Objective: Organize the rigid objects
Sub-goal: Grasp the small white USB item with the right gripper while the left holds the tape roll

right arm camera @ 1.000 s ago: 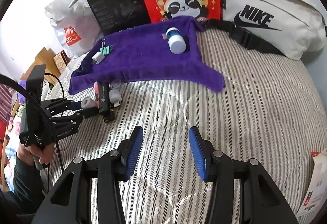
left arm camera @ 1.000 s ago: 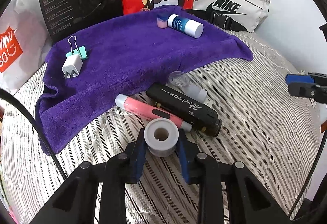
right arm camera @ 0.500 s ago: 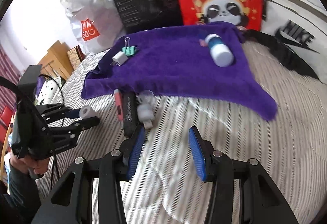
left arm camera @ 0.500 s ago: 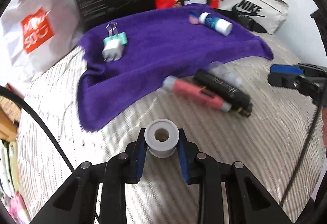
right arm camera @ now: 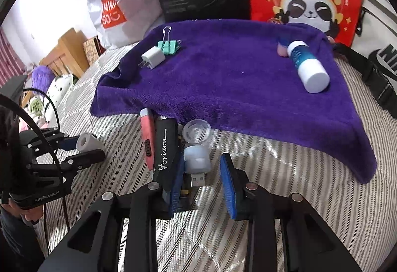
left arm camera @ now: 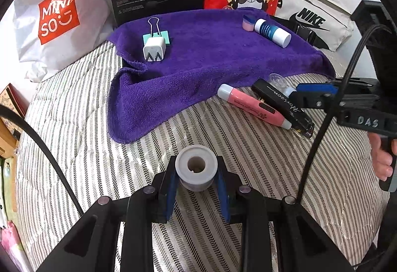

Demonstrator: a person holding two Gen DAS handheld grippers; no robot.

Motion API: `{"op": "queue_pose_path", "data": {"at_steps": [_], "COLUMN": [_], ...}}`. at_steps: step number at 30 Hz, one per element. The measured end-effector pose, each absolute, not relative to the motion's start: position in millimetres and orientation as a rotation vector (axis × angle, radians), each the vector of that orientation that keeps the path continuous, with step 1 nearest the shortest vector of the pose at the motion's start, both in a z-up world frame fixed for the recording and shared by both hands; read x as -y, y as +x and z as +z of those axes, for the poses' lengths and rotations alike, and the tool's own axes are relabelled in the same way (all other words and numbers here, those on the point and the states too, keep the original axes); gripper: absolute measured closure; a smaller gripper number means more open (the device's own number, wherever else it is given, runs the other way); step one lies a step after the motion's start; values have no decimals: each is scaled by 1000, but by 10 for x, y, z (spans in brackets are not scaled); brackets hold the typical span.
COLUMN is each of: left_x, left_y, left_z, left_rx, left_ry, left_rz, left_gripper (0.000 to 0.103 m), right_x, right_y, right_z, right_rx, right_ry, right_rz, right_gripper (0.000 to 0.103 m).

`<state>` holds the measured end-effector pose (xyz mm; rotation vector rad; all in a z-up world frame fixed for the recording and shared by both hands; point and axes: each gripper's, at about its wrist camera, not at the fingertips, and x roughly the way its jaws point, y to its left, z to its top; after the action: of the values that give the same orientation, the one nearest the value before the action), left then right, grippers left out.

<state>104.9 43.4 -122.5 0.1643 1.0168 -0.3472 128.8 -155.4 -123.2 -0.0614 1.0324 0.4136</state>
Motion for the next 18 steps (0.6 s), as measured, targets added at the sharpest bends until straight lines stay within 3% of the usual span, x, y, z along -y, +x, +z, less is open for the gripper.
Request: {"op": "queue_pose_path", "data": {"at_steps": [5, 18], "left_x": [-474, -416], "left_y": [1044, 960], "left_z": [-1223, -1217], "left_rx": [-1012, -968], "left_ry": [149, 166], "left_rz": [-359, -301], "left_gripper": [75, 74], "right_x": [1440, 1812], "right_y": [1274, 1037], "right_z": [-1270, -1242], "right_rx": [-1007, -985], "right_ry": [-145, -191], "right_rz": [386, 248], "right_gripper": [77, 78]}}
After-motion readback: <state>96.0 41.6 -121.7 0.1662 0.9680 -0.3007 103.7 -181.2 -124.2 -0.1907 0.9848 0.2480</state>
